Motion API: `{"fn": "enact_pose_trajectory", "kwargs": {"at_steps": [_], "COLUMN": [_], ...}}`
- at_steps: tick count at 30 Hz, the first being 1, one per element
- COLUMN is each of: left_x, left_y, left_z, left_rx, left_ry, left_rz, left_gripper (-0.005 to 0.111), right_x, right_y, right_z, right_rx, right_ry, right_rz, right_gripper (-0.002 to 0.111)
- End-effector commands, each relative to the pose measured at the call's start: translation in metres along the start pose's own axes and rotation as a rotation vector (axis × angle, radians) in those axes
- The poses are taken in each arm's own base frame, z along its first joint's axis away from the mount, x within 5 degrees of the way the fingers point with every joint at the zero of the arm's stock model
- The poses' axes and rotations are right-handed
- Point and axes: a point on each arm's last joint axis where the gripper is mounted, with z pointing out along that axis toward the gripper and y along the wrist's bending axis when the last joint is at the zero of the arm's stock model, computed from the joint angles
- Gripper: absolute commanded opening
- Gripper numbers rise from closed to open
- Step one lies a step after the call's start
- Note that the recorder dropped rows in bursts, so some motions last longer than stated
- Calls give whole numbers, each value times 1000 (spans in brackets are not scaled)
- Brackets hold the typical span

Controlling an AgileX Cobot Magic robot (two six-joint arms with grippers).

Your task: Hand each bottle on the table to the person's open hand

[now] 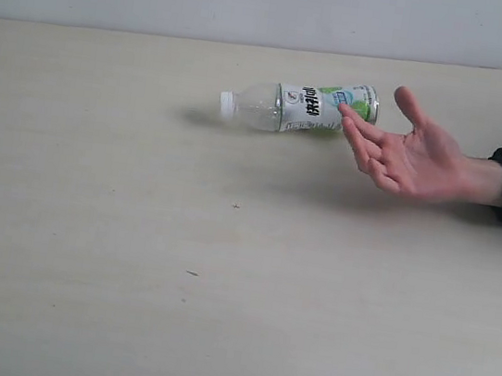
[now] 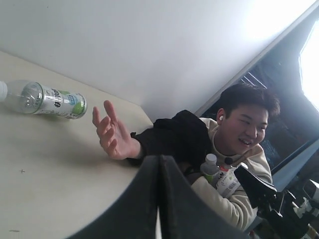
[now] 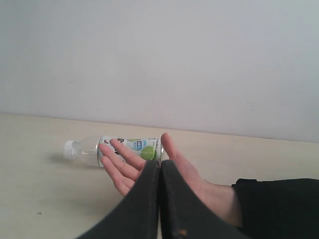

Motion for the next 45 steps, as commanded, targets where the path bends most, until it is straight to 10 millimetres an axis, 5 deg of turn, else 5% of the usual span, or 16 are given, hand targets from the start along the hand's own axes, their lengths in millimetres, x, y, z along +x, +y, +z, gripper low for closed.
{"fn": "enact_pose_trajectory", "kwargs": {"at_steps": [1, 12, 45], "left_x": [-2, -7, -12], "left_y": [2, -8, -12], "left_z": [-1, -2, -3], "left_rx": [-10, 87, 116], "left_ry": [-31, -102, -173], "left_rz": [-26, 301, 381], "left_gripper": [0, 0, 0], "right_x": [1, 1, 1], "right_y": [0, 0, 0], "right_z": [0, 0, 0], "right_rx": [-4, -5, -5], "right_ry": [-5, -4, -4], "right_rz": [-3, 5, 5], "right_gripper": [0, 0, 0]}}
